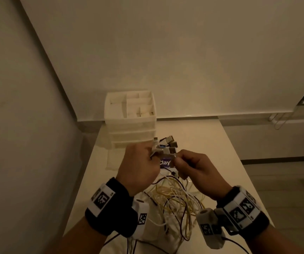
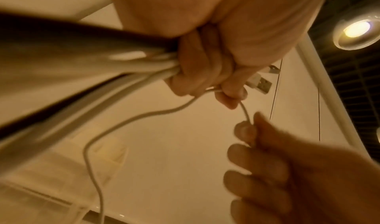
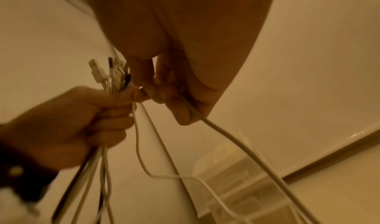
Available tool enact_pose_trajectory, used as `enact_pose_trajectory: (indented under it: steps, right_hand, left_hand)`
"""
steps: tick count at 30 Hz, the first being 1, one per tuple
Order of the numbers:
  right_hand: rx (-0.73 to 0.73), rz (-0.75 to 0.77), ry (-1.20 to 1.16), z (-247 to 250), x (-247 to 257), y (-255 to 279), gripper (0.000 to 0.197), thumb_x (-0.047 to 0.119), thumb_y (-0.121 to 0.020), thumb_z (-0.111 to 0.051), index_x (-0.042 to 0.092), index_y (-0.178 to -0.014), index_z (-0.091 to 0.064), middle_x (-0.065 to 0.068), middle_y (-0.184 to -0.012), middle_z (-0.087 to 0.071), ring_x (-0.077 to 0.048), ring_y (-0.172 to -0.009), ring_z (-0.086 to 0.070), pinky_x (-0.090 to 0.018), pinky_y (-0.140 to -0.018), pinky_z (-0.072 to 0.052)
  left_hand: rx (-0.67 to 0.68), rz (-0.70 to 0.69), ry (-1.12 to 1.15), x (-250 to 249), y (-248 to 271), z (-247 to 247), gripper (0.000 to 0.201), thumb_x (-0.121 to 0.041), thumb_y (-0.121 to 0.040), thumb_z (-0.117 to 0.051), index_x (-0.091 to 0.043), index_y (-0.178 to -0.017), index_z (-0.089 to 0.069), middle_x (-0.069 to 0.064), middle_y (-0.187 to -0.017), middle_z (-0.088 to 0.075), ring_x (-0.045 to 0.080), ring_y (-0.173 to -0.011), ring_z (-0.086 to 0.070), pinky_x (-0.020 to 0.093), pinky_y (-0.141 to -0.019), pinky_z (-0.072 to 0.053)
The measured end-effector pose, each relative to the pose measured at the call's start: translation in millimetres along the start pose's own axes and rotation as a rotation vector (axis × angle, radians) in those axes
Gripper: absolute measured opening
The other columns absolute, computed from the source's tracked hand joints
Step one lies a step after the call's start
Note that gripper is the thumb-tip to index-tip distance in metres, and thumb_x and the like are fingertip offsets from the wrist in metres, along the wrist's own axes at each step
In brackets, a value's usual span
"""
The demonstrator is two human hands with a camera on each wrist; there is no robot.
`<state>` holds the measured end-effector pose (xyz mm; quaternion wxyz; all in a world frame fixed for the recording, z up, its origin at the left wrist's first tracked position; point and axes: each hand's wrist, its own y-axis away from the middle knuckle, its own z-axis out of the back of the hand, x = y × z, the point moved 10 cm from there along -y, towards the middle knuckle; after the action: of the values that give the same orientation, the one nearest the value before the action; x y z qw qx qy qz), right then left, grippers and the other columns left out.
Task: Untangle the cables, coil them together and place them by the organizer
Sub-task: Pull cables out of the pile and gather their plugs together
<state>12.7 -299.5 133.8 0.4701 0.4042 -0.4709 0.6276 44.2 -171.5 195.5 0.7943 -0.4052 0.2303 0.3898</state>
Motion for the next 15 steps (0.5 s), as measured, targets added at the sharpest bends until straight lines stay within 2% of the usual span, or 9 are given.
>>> enact_pose_trajectory:
  steps: [1, 3, 5, 6, 9, 11, 12, 14, 15]
  right_hand:
    - [0.005, -0.005, 0.014, -3.8, -9.5, 1.1, 0.023, 0.034, -0.094, -0.052, 0.022, -0.079, -0.065, -0.011, -0.063, -0.053, -0.013, -0.058, -0.048, -0.027, -0.058, -0.042]
    - [0.0, -0.035, 0.094, -9.4, -38.9, 5.3, 0.024, 0.029, -0.096, -0.049, 0.014, -0.083, -0.062, -0.006, -0.063, -0.053, -0.012, -0.059, -0.049, -0.031, -0.06, -0.044]
    - [-0.024, -0.096, 0.164, -8.5, -74.5, 13.5, 0.022, 0.028, -0.095, -0.047, 0.015, -0.083, -0.06, 0.003, -0.062, -0.054, -0.011, -0.058, -0.05, -0.039, -0.061, -0.046]
    - [-0.042, -0.13, 0.184, -6.2, -89.7, 18.9, 0.021, 0.029, -0.095, -0.047, 0.019, -0.081, -0.059, 0.004, -0.062, -0.053, -0.012, -0.058, -0.05, -0.042, -0.062, -0.046]
    - [-0.11, -0.207, 0.185, 3.4, -112.4, 28.2, 0.026, 0.024, -0.101, -0.044, 0.023, -0.078, -0.056, 0.009, -0.062, -0.052, -0.011, -0.057, -0.048, -0.04, -0.058, -0.045]
    - [-0.129, -0.217, 0.208, 6.9, -104.8, 31.3, 0.029, 0.023, -0.102, -0.042, 0.023, -0.077, -0.056, 0.008, -0.064, -0.052, -0.01, -0.057, -0.047, -0.035, -0.058, -0.044]
    - [-0.125, -0.205, 0.221, 7.5, -95.8, 33.1, 0.029, 0.027, -0.102, -0.04, 0.024, -0.078, -0.056, 0.008, -0.066, -0.052, -0.009, -0.058, -0.047, -0.034, -0.057, -0.043]
    - [-0.107, -0.185, 0.215, 6.0, -74.9, 42.2, 0.032, 0.041, -0.101, -0.036, 0.024, -0.084, -0.058, 0.005, -0.072, -0.053, -0.01, -0.061, -0.048, -0.032, -0.058, -0.044]
    - [-0.099, -0.182, 0.193, 5.5, -64.8, 49.8, 0.037, 0.048, -0.098, -0.034, 0.024, -0.088, -0.06, 0.002, -0.074, -0.053, -0.013, -0.063, -0.048, -0.033, -0.059, -0.044]
  left_hand:
    - [-0.047, 0.0, -0.009, -1.3, -1.6, 7.2, 0.05, 0.005, -0.076, -0.069, -0.03, -0.049, -0.046, -0.017, -0.042, -0.043, -0.005, -0.046, -0.044, 0.006, -0.046, -0.026]
    - [-0.189, -0.015, 0.007, 0.4, -5.7, 28.1, 0.027, -0.002, -0.078, -0.069, -0.02, -0.058, -0.065, -0.024, -0.054, -0.052, -0.007, -0.05, -0.049, 0.008, -0.049, -0.031]
    - [-0.328, -0.005, 0.069, 7.7, -8.7, 51.7, 0.017, -0.009, -0.08, -0.067, -0.024, -0.072, -0.072, -0.019, -0.067, -0.062, -0.009, -0.06, -0.058, 0.012, -0.057, -0.042]
    - [-0.352, 0.021, 0.084, 12.7, -9.8, 58.5, 0.016, -0.012, -0.08, -0.066, -0.026, -0.076, -0.072, -0.015, -0.071, -0.066, -0.005, -0.066, -0.062, 0.018, -0.061, -0.047]
    - [-0.235, 0.049, 0.061, 19.6, -8.8, 53.4, 0.018, -0.012, -0.082, -0.067, -0.026, -0.074, -0.075, -0.013, -0.073, -0.071, 0.005, -0.068, -0.064, 0.032, -0.064, -0.051]
    - [-0.18, 0.082, 0.092, 26.4, -4.0, 50.2, 0.027, -0.016, -0.081, -0.068, -0.039, -0.068, -0.073, -0.023, -0.065, -0.067, -0.002, -0.064, -0.061, 0.022, -0.062, -0.049]
    - [-0.176, 0.111, 0.134, 32.3, -1.9, 51.5, 0.027, -0.02, -0.08, -0.068, -0.045, -0.07, -0.071, -0.028, -0.068, -0.067, -0.006, -0.068, -0.063, 0.017, -0.065, -0.048]
    - [-0.199, 0.168, 0.232, 44.3, 1.7, 57.0, 0.015, -0.023, -0.082, -0.072, -0.038, -0.077, -0.072, -0.026, -0.069, -0.069, -0.005, -0.069, -0.064, 0.013, -0.066, -0.047]
    - [-0.204, 0.189, 0.265, 48.3, 4.3, 60.6, 0.009, -0.024, -0.084, -0.072, -0.031, -0.078, -0.073, -0.021, -0.06, -0.066, -0.004, -0.057, -0.059, 0.012, -0.058, -0.044]
